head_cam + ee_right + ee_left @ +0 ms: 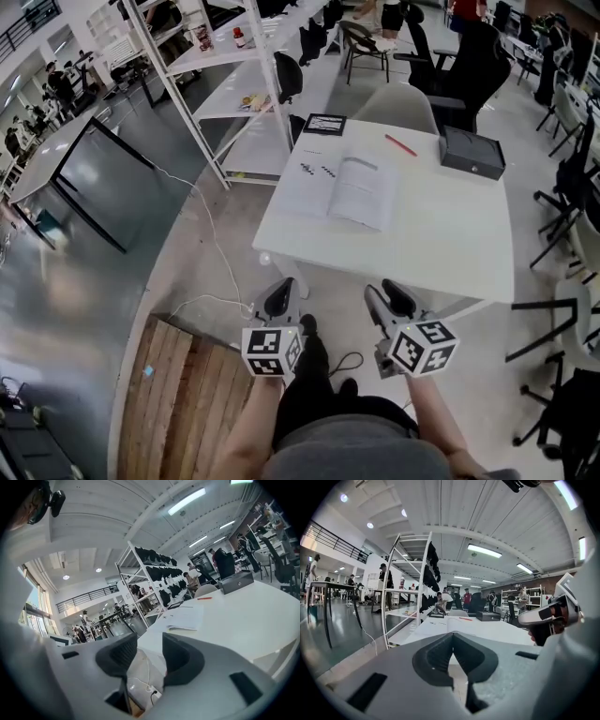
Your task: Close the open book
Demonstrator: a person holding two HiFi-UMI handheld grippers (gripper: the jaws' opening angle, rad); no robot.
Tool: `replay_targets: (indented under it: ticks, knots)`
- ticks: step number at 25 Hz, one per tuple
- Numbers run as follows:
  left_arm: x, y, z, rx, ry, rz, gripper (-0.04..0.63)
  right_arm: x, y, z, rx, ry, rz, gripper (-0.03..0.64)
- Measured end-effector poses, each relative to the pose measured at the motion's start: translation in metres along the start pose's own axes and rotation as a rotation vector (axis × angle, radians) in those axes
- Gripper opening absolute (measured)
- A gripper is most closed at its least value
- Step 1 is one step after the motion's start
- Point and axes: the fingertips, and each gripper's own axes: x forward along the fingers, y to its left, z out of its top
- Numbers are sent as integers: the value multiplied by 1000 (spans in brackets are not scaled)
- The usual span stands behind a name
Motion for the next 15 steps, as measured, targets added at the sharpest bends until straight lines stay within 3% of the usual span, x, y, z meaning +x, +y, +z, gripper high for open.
replay_targets:
  ticks: [15]
  knots:
    - [114,92,28,20,44,-87,6,131,-16,35,99,-9,-93,173]
